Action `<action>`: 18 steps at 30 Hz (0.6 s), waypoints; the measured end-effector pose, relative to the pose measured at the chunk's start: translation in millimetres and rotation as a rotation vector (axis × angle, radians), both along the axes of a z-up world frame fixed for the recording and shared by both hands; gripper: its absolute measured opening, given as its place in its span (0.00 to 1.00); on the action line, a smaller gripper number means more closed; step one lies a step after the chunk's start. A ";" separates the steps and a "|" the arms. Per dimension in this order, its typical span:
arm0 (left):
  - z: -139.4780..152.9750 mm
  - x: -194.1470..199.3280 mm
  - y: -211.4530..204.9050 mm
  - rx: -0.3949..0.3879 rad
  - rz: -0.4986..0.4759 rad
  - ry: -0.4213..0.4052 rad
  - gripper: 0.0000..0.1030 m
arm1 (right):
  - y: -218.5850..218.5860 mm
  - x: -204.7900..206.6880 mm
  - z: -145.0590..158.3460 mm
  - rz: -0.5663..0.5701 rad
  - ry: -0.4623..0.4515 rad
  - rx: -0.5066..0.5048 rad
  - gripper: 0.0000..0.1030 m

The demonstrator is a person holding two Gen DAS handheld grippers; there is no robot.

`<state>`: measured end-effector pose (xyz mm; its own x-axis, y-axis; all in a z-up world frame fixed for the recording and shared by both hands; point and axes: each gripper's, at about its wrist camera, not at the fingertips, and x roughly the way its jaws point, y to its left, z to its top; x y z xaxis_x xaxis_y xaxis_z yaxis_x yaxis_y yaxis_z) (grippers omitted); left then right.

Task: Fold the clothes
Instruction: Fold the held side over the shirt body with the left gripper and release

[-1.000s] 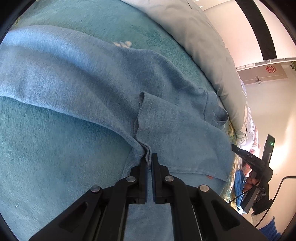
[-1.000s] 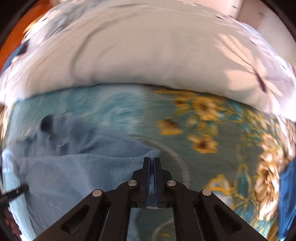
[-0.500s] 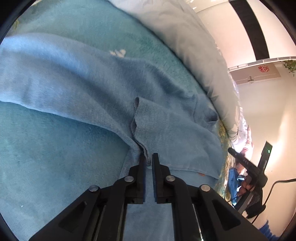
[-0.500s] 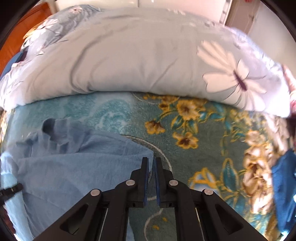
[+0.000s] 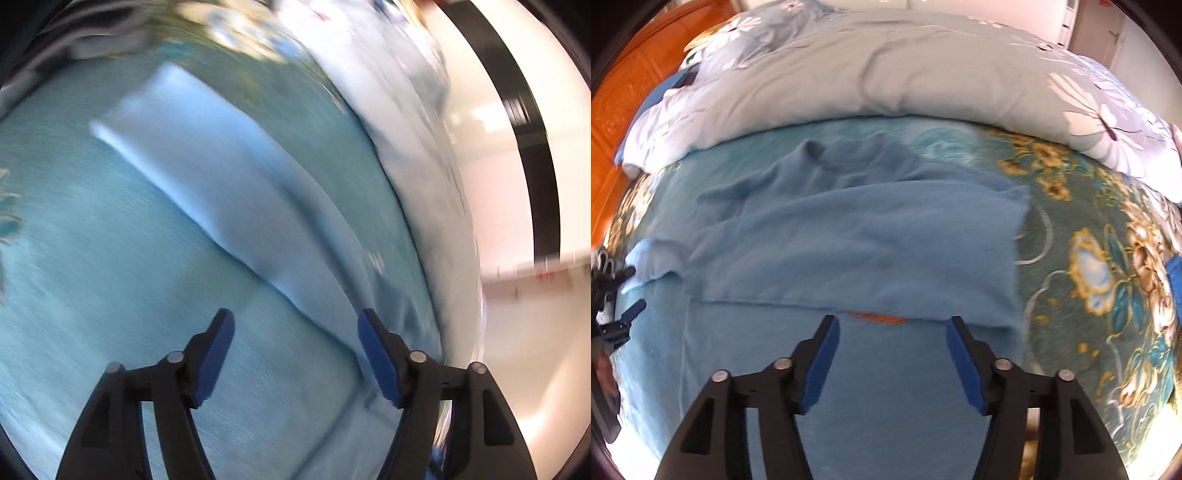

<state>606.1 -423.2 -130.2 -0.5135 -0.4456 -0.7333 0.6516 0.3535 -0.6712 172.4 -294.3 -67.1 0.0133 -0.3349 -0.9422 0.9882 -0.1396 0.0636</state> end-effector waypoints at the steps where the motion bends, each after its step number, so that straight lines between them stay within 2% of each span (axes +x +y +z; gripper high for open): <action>1: -2.6 13.0 -1.0 0.003 0.047 0.007 0.69 | -0.5 5.8 1.5 0.010 0.002 -0.002 0.63; 3: -7.6 35.9 -2.7 0.007 0.143 0.016 0.69 | -1.5 17.3 4.6 0.029 0.006 -0.005 0.64; 6: -11.0 60.0 -6.7 -0.006 0.237 0.020 0.69 | -4.0 32.5 9.7 0.055 0.018 -0.013 0.65; 11: -14.7 58.3 -14.5 -0.024 0.272 0.000 0.65 | -10.4 52.5 12.2 0.087 0.024 -0.011 0.66; 14: -20.7 47.8 -19.7 -0.006 0.282 -0.014 0.38 | -11.9 62.3 12.9 0.097 0.017 -0.011 0.66; 15: -20.4 52.4 -19.6 0.003 0.283 -0.018 0.29 | -11.9 64.8 13.3 0.099 0.014 -0.012 0.66; 16: -18.6 60.2 -18.6 0.012 0.284 -0.020 0.26 | -11.6 66.3 13.7 0.101 0.013 -0.012 0.66; 18: -16.2 67.3 -14.1 0.021 0.296 -0.033 0.06 | -10.7 68.4 14.4 0.102 0.013 -0.012 0.66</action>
<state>673.4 -437.4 -146.4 -0.3395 -0.5571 -0.7579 0.5391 0.5450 -0.6421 240.8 -304.9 -52.7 0.0363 -0.3432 -0.9386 0.9979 -0.0371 0.0521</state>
